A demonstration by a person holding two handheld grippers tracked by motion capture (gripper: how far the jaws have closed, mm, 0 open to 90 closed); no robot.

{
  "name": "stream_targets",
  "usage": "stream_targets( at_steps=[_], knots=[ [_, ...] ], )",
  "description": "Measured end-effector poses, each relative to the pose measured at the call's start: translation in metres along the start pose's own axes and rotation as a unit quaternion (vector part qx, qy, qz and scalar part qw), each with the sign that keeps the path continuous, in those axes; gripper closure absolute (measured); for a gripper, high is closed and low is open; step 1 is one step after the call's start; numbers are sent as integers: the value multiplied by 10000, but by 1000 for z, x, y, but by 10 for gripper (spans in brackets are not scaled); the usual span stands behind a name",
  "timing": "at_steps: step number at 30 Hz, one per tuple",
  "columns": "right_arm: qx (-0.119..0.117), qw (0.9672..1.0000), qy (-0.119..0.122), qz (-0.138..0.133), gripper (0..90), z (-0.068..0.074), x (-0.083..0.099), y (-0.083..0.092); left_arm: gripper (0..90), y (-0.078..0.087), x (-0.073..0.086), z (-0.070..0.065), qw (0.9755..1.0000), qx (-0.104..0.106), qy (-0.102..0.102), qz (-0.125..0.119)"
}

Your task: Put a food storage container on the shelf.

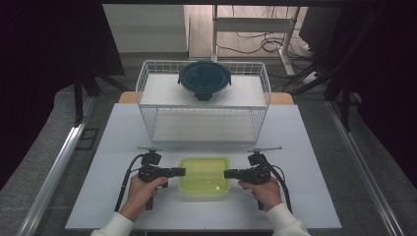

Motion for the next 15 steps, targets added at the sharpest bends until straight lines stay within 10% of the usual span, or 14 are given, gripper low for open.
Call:
stream_targets(
  at_steps=[15],
  knots=[
    [-57, 9993, 289, -214, 785, 15, -5, 10, 781, 14, -7, -11, 9993, -85, -327, -177]
  ],
)
Point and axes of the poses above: each handheld gripper's, and its own axes: y roughly backward along the jaws, x roughly out of its underside, z roughly to its left, the point moved 9 cm from there along -y, roughly forward along the jaws, and after that the axes turned 7 degrees about -y, right-handed, at the moved point
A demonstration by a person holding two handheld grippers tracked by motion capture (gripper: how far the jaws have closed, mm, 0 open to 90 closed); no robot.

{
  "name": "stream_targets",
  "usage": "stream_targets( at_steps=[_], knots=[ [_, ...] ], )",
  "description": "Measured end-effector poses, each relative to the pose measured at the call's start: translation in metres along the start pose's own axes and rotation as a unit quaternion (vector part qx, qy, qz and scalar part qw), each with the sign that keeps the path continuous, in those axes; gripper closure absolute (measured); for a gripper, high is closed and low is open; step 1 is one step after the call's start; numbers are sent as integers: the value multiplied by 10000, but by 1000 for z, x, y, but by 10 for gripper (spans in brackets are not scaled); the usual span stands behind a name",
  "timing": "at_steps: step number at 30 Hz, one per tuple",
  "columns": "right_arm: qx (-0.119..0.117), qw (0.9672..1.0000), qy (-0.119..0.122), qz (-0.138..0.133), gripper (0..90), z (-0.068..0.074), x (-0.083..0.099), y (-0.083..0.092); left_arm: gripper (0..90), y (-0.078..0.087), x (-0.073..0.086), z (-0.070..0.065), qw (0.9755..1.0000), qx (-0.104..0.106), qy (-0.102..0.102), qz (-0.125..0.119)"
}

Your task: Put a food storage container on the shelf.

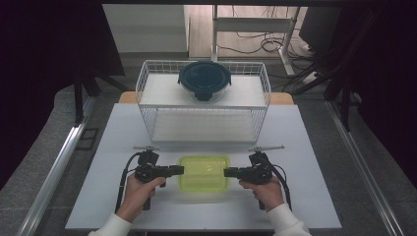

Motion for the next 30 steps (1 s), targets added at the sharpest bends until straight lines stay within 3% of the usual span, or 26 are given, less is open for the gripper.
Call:
stream_targets(
  at_steps=[30],
  knots=[
    [-83, 9981, 487, -370, 783, 27, -14, 22, 783, 22, -14, -18, 9992, 110, -217, -306]
  ],
)
Point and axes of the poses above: each handheld gripper's, and its own axes: y roughly backward along the jaws, x roughly out of its underside, z roughly to its left, the point moved 9 cm from there along -y, roughly forward along the jaws, and after that the axes turned 7 degrees about -y, right-handed, at the moved point
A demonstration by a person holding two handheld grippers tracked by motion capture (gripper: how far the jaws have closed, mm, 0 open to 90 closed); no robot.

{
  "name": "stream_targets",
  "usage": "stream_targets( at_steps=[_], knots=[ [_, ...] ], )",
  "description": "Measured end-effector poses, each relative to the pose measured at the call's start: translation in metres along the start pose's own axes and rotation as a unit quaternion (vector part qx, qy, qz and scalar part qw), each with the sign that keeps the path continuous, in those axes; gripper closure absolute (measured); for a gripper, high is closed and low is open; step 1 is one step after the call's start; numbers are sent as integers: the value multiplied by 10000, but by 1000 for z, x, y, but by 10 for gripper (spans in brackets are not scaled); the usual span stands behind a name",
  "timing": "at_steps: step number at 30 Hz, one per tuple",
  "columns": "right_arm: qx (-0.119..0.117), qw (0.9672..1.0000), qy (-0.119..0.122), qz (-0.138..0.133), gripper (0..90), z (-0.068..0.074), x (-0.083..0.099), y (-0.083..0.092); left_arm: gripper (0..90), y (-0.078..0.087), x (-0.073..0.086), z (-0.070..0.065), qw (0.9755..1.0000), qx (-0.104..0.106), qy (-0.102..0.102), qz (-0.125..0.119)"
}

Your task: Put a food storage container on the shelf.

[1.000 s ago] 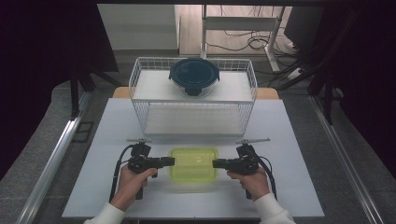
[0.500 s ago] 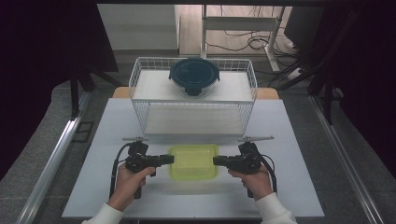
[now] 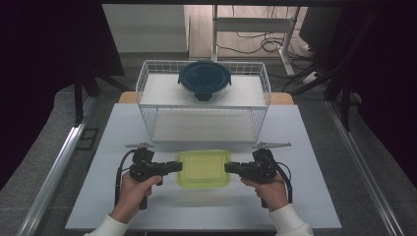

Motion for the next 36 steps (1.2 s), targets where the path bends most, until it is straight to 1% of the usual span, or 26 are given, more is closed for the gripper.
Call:
stream_targets(
  at_steps=[3, 6, 10, 11, 13, 15, 16, 20, 22, 24, 26, 32, 36],
  knots=[
    [1, 10000, 18, -8, 783, 3, -1, 1, 783, 2, -2, -1, 10000, 1, -9, -31],
    [24, 10000, 68, -40, 784, 4, -2, 2, 783, 4, -4, -3, 9999, -56, -87, -42],
    [38, 9999, 106, -115, 784, 6, -5, 5, 784, 6, -7, -6, 9999, -60, -140, -79],
    [48, 9998, 165, -137, 784, 7, -7, 6, 784, 6, -8, -7, 9998, -51, -152, -85],
    [35, 9997, 178, -185, 784, 10, -10, 9, 787, 6, -9, -8, 9998, -35, -173, -81],
    [73, 9994, 257, -217, 785, 11, -13, 12, 788, 7, -12, -11, 9997, -36, -217, -91],
    [84, 9993, 281, -225, 785, 12, -15, 14, 788, 8, -13, -12, 9996, -37, -244, -100],
    [107, 9986, 421, -299, 785, 17, -23, 18, 788, 11, -20, -13, 9996, -11, -241, -173],
    [99, 9985, 443, -321, 785, 18, -25, 19, 789, 12, -24, -14, 9995, -8, -262, -202],
    [96, 9983, 453, -355, 786, 19, -28, 21, 789, 13, -28, -15, 9993, -25, -326, -198],
    [101, 9981, 471, -380, 786, 20, -31, 22, 789, 15, -34, -17, 9992, -23, -339, -232],
    [57, 9968, 623, -498, 786, 27, -44, 27, 789, 23, -47, -20, 9987, -16, -390, -318],
    [30, 9963, 665, -548, 786, 31, -52, 28, 789, 27, -54, -21, 9986, -40, -411, -341]
  ],
)
Point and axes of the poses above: each handheld gripper's, and its own axes: y roughly backward along the jaws, x roughly out of its underside, z roughly to its left, the point moved 9 cm from there along -y, roughly forward along the jaws, and after that the axes turned 7 degrees about -y, right-handed, at the moved point
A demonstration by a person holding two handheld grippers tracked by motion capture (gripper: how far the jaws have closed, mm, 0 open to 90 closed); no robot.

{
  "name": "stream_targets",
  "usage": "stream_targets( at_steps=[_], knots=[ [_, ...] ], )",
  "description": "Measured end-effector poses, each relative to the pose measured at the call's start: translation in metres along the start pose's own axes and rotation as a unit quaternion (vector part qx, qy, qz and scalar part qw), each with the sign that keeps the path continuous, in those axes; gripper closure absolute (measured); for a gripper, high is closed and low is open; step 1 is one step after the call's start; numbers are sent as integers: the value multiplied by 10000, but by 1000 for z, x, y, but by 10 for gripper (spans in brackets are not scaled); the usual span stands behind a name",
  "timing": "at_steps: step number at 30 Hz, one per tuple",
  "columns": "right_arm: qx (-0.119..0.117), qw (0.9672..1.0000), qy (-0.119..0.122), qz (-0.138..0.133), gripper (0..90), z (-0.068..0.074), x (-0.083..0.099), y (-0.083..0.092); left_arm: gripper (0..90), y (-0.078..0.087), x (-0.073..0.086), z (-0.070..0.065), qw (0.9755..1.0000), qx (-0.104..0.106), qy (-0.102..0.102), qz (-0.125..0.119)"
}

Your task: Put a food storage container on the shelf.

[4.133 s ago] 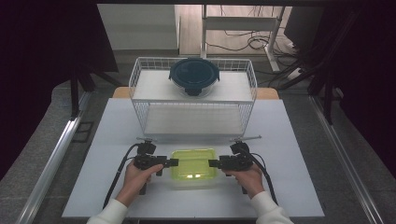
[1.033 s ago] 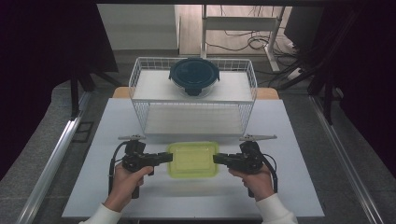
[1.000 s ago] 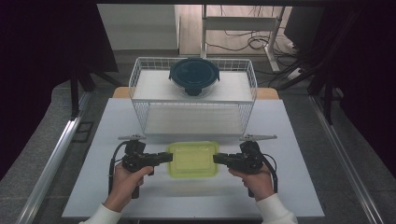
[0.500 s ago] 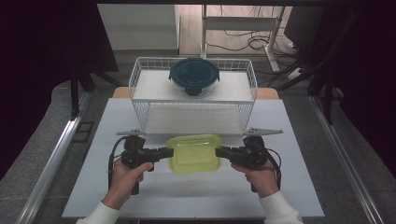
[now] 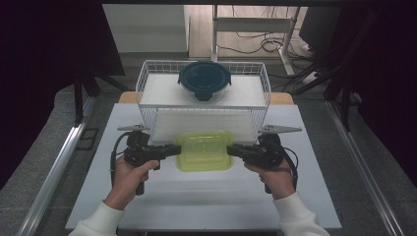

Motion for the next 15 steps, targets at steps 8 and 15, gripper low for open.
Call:
stream_targets(
  at_steps=[8, 15],
  knots=[
    [-9, 10000, 65, -67, 786, 4, -13, 4, 788, 5, -14, -3, 9999, 16, -95, -49],
    [0, 9998, 158, -135, 786, 10, -26, 8, 788, 12, -27, -6, 9998, 22, -163, -124]
  ],
)
Point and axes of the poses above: each handheld gripper's, and its own axes: y roughly backward along the jaws, x roughly out of its underside, z roughly to its left, the point moved 9 cm from there along -y, roughly forward along the jaws, and after that the axes turned 7 degrees about -y, right-handed, at the moved point
